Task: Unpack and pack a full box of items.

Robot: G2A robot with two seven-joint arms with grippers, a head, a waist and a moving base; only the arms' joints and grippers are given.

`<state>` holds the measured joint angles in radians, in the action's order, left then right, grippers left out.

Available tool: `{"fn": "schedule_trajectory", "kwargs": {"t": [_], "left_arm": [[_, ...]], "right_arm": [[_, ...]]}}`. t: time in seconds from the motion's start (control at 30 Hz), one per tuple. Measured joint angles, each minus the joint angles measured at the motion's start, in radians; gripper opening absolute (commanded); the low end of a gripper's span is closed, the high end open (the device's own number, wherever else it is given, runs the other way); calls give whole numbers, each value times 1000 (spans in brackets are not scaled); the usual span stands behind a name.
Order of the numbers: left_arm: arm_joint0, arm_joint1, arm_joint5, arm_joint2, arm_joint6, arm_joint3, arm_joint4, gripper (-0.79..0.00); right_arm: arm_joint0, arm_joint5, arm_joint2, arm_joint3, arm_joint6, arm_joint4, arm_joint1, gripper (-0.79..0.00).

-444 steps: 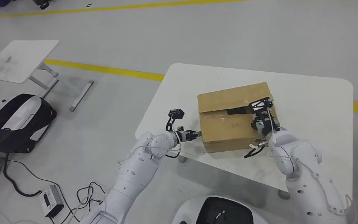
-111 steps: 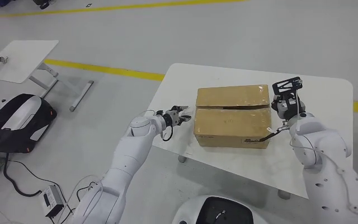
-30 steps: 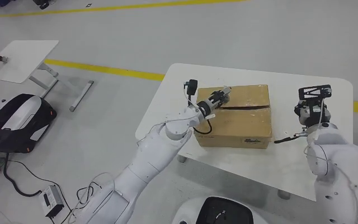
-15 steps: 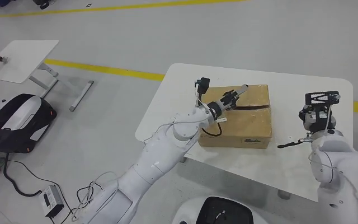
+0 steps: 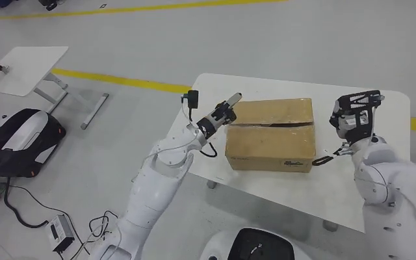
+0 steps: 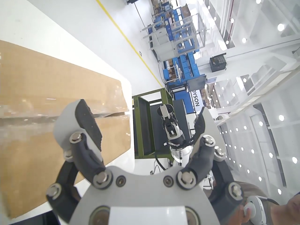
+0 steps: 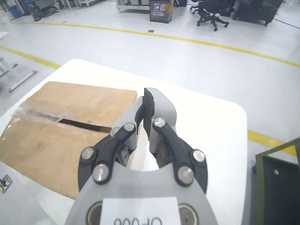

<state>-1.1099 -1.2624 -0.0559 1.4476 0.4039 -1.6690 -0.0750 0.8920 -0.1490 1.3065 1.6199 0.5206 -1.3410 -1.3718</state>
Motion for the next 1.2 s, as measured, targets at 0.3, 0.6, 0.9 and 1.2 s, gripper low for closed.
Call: {"fn": "schedule_trajectory", "kwargs": {"t": [0.3,0.6,0.9,1.2], "left_arm": [[-109,13,31,109,-89,5,44,-172],[-141,16,12,177,-127,35,-38,0],[-140,16,12,176,-127,35,-36,0],[-140,16,12,176,-127,35,-36,0]], "right_arm": [[-139,-86,-172,-182,-47,61,-32,-785],[-238,-163,-323,-349,-121,42,-66,-785],[-243,-157,-327,-365,-127,48,-69,-785],[-246,-203,-419,-364,-201,88,-98,-785]]}}
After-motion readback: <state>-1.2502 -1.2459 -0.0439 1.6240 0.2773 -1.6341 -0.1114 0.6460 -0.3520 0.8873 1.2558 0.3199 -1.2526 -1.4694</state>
